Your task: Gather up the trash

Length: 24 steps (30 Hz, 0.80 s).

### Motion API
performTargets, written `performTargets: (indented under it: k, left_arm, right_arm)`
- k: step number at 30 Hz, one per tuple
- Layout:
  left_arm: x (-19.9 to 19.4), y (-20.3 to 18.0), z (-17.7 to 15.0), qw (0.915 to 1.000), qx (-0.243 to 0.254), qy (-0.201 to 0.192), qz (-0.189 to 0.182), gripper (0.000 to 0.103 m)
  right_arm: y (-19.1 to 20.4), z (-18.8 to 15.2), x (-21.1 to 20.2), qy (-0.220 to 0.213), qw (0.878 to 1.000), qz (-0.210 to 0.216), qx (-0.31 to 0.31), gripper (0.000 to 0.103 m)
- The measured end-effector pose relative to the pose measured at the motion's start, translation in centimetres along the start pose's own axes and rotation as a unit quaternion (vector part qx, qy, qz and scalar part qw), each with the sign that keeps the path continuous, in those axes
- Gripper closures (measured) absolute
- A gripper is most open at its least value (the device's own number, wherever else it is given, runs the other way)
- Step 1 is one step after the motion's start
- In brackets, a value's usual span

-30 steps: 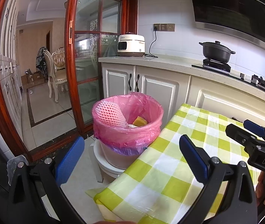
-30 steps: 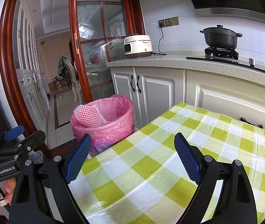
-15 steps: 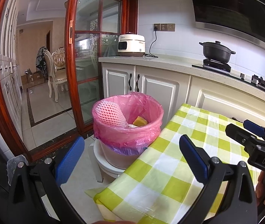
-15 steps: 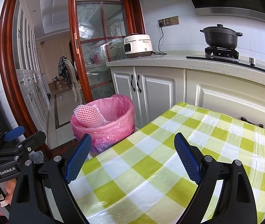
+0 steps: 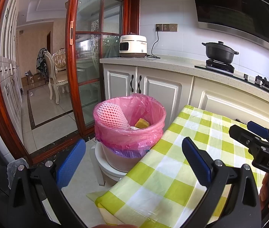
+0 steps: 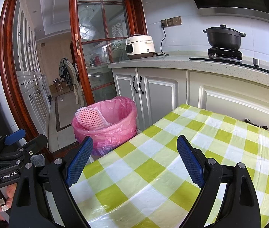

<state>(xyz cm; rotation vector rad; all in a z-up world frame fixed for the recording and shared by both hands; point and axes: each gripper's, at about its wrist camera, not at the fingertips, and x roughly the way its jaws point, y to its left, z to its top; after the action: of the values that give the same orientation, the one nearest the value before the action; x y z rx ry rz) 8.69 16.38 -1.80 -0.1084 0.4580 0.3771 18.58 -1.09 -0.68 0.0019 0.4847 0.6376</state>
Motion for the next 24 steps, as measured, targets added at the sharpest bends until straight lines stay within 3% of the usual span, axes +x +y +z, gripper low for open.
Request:
performTargets:
  k: [24]
  left_arm:
    - [0.18, 0.01, -0.38, 1.0000, 0.004, 0.002, -0.002, 0.005]
  right_arm:
    - [-0.09, -0.10, -0.11, -0.001, 1.000, 0.000, 0.002, 0.018]
